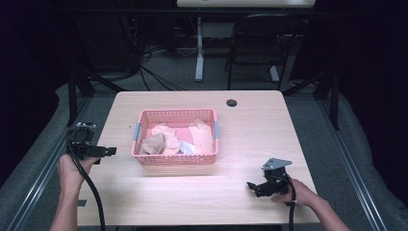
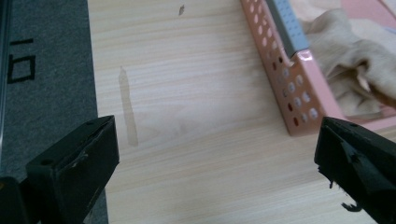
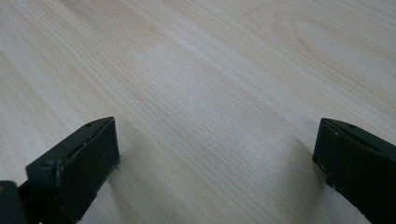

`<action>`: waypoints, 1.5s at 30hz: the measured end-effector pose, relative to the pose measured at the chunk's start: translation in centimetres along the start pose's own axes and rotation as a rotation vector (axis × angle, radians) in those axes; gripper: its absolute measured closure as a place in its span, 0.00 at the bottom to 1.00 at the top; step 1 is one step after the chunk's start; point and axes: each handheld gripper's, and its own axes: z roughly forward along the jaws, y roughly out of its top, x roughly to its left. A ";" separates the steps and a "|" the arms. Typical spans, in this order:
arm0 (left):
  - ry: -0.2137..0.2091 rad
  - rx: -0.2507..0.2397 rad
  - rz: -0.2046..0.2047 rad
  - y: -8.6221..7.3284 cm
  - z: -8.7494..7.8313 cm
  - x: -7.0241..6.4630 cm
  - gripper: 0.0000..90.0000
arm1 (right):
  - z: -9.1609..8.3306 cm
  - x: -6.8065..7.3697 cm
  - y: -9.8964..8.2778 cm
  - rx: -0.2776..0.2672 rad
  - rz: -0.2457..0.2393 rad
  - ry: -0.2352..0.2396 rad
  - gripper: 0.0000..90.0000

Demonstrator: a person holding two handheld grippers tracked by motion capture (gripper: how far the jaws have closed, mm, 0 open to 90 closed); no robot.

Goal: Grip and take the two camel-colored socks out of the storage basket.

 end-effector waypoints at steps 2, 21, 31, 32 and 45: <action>-0.007 -0.007 0.010 0.4 -0.4 -0.4 0.00 | 0.0 0.0 0.0 0.001 0.001 -0.002 0.00; -0.081 -0.043 0.132 4.2 -1.4 -5.7 0.00 | -0.1 0.0 0.0 0.003 0.000 -0.004 0.00; -0.139 0.009 0.197 5.8 1.1 -9.1 0.00 | -0.1 0.0 0.0 0.002 0.001 -0.004 0.00; -0.141 0.016 0.199 5.9 1.4 -9.3 0.00 | -0.1 0.0 0.0 0.002 0.000 -0.004 0.00; -0.138 0.141 0.266 6.6 5.3 -11.6 0.17 | -0.1 0.0 0.0 0.003 0.000 -0.004 0.00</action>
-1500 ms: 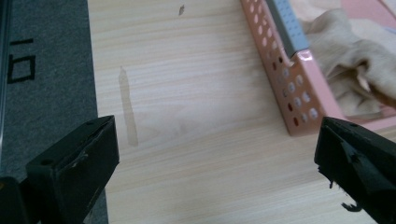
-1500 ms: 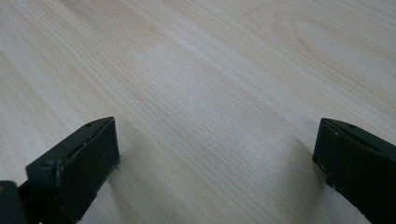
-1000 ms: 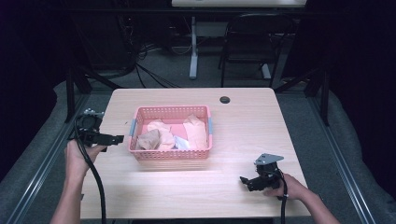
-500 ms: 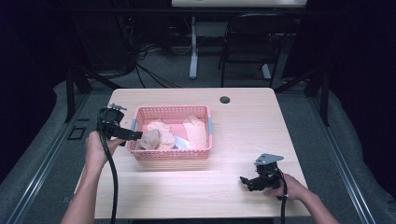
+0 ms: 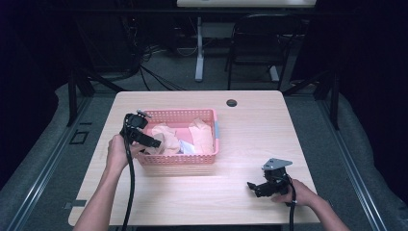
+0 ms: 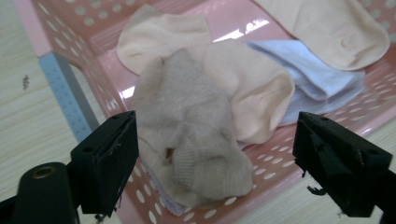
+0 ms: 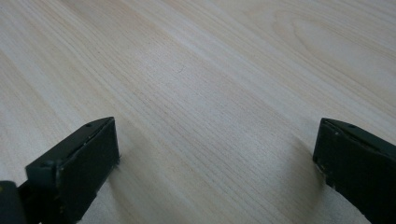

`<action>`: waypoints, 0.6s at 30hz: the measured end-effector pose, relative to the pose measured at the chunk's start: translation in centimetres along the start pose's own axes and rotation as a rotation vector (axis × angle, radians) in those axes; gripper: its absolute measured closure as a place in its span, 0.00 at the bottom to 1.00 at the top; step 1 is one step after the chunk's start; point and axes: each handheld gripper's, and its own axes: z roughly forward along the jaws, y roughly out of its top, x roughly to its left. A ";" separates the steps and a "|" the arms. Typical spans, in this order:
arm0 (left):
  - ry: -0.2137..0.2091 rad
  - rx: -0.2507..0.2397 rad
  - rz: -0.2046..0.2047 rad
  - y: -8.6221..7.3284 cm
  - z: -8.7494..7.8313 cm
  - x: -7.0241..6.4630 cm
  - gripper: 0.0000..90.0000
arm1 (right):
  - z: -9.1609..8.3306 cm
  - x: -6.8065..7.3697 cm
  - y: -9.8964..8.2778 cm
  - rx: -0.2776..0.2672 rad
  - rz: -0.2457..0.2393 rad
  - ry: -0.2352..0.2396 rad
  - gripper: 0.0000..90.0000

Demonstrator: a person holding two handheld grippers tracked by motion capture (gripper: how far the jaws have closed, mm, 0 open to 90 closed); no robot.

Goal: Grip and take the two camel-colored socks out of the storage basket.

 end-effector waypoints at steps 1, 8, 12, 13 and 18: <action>0.000 0.000 0.000 0.0 0.0 0.0 0.18 | 0.0 0.0 0.0 0.000 0.000 0.000 0.00; -0.012 0.093 0.001 0.4 2.0 0.5 0.29 | 0.0 0.0 0.0 -0.002 0.002 0.000 0.00; -0.003 0.127 -0.003 0.6 2.6 0.9 0.44 | 0.0 0.0 0.0 0.000 0.000 0.000 0.00; -0.002 0.134 -0.006 0.7 2.7 0.9 0.51 | 0.0 0.0 0.0 0.000 0.000 0.000 0.00; -0.025 0.141 0.028 1.0 2.8 1.1 0.82 | 0.0 0.0 0.0 0.000 0.000 0.000 0.00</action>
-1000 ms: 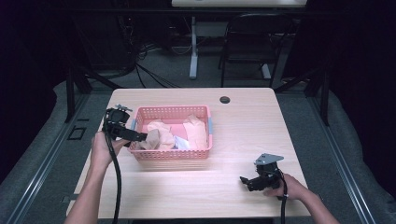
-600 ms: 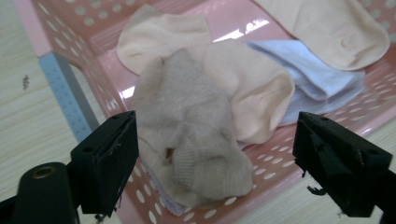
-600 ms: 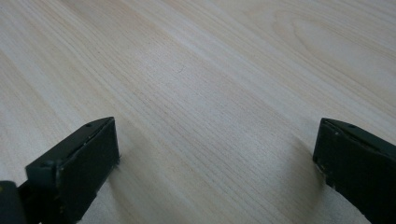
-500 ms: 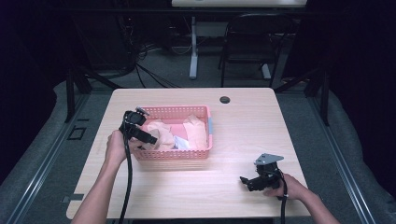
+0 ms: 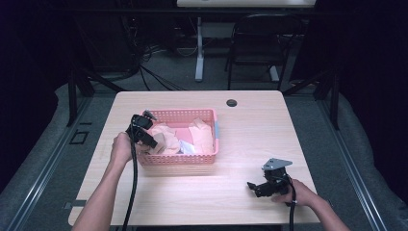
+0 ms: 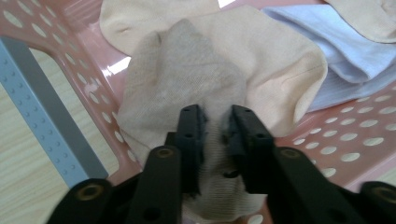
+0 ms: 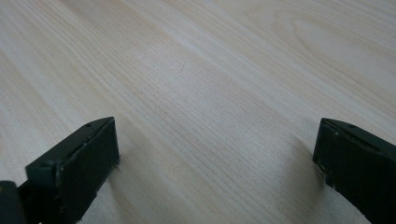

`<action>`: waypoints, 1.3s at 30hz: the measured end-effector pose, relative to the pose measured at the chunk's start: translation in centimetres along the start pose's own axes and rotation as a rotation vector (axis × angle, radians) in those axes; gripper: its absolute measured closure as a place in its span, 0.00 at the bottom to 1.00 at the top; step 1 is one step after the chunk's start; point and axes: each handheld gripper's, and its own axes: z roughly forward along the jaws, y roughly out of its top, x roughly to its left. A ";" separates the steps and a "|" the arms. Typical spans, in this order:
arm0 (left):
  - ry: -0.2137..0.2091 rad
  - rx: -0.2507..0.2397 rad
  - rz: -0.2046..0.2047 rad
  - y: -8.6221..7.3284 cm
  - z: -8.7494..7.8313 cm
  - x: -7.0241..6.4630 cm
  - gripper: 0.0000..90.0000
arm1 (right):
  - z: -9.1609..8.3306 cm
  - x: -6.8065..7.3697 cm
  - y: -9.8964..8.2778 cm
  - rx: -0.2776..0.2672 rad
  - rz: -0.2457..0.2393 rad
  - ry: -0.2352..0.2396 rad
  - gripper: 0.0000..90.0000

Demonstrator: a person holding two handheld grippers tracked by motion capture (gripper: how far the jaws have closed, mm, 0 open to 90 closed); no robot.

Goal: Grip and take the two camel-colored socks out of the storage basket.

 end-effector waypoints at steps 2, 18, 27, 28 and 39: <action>0.003 -0.001 0.000 0.2 -0.3 0.0 0.85 | 0.0 0.0 0.0 0.000 0.000 0.000 0.00; 0.043 0.004 0.056 2.2 -3.0 -0.6 0.91 | 0.0 0.0 0.0 -0.001 0.002 -0.002 0.00; 0.016 -0.027 0.050 3.1 -5.4 -0.1 0.91 | 0.0 0.0 0.0 -0.002 0.002 -0.001 0.00; 0.021 -0.031 0.053 3.3 -5.7 -0.2 0.91 | 0.0 0.0 0.0 -0.001 0.003 -0.001 0.00; 0.028 -0.050 0.077 5.0 -7.8 -1.0 0.91 | 0.0 0.0 0.0 0.002 0.000 -0.003 0.00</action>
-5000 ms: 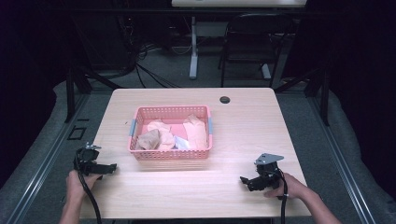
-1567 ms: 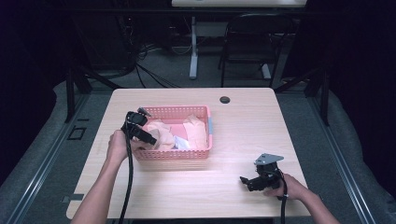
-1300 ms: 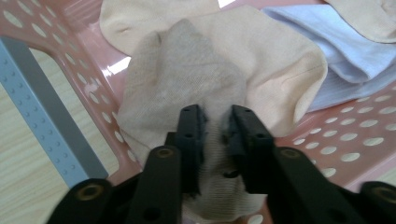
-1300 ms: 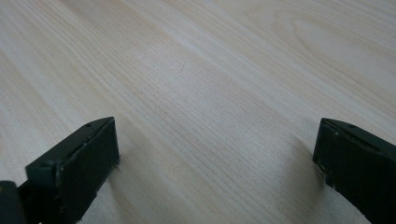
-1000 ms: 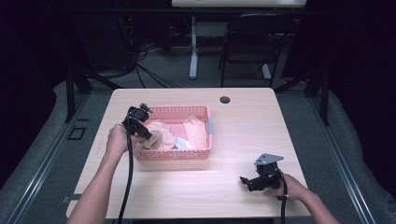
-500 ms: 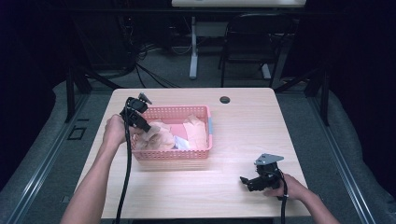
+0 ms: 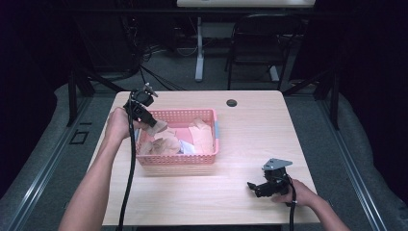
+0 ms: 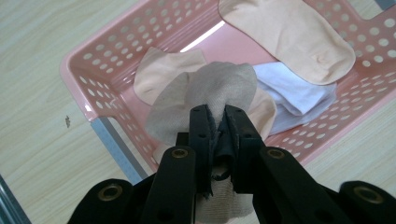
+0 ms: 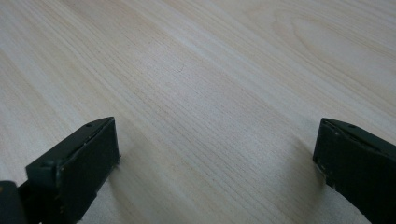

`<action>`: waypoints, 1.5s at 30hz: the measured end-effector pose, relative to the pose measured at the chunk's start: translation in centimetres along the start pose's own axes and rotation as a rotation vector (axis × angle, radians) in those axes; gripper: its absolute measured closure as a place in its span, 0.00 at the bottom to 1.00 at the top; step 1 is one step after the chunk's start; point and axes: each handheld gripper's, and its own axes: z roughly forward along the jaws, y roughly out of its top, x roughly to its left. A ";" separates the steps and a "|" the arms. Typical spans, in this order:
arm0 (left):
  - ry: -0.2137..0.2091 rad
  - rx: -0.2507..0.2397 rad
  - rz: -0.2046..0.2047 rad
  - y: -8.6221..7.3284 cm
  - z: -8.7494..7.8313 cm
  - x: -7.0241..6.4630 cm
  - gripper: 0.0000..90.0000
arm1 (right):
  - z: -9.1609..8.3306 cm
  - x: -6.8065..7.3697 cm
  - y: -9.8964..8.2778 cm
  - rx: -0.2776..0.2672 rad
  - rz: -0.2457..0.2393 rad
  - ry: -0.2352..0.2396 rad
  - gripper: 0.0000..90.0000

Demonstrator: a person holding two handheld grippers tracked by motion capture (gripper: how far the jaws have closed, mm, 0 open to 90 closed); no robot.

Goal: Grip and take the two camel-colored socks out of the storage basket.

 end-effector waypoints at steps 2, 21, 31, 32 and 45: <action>0.002 -0.010 -0.001 0.3 -0.4 0.0 0.91 | 0.0 0.0 0.0 0.000 0.000 0.000 0.00; 0.029 -0.085 -0.025 0.3 -5.0 1.2 0.91 | 0.1 0.0 0.0 -0.008 0.006 0.002 0.00; 0.053 -0.100 -0.057 -0.8 -6.1 2.5 0.91 | 0.1 0.1 0.0 -0.009 0.008 0.001 0.00; 0.059 -0.104 -0.063 -1.2 -6.4 2.8 0.91 | 0.1 0.1 0.0 -0.008 0.008 0.000 0.00; 0.107 -0.108 -0.123 -3.8 -8.0 5.1 0.91 | 0.1 0.1 -0.1 -0.009 0.009 -0.003 0.00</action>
